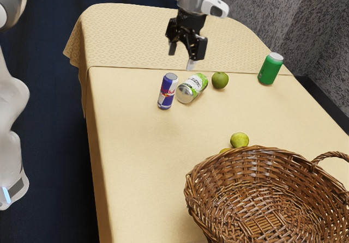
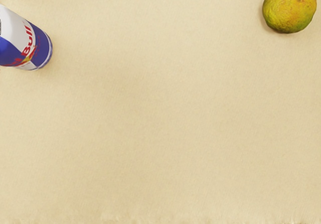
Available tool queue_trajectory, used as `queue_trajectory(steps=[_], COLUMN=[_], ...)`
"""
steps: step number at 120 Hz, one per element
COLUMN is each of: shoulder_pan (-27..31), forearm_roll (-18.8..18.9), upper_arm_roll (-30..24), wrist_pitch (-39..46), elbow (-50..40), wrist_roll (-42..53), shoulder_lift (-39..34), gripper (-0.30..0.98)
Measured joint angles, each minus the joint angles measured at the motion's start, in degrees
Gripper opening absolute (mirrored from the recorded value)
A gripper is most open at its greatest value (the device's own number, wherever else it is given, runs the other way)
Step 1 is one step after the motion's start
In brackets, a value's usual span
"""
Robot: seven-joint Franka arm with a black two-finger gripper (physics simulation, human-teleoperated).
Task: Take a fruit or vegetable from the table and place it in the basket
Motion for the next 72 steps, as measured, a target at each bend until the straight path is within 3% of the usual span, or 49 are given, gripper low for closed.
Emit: queue_trajectory(steps=[37,55,72], shoulder_pan=[-0.48,-0.1,3.12], forearm_roll=[-2.61,-5.3,-6.09], upper_arm_roll=[-0.27,-1.51,-1.31], wrist_pitch=[-2.01,-1.27,-0.55], elbow=[0.14,2.25,16.69], wrist_roll=[-15.37,-32.51,-49.36], shoulder_lift=[1.91,3.65,16.34], gripper=[0.69,0.69,0.69])
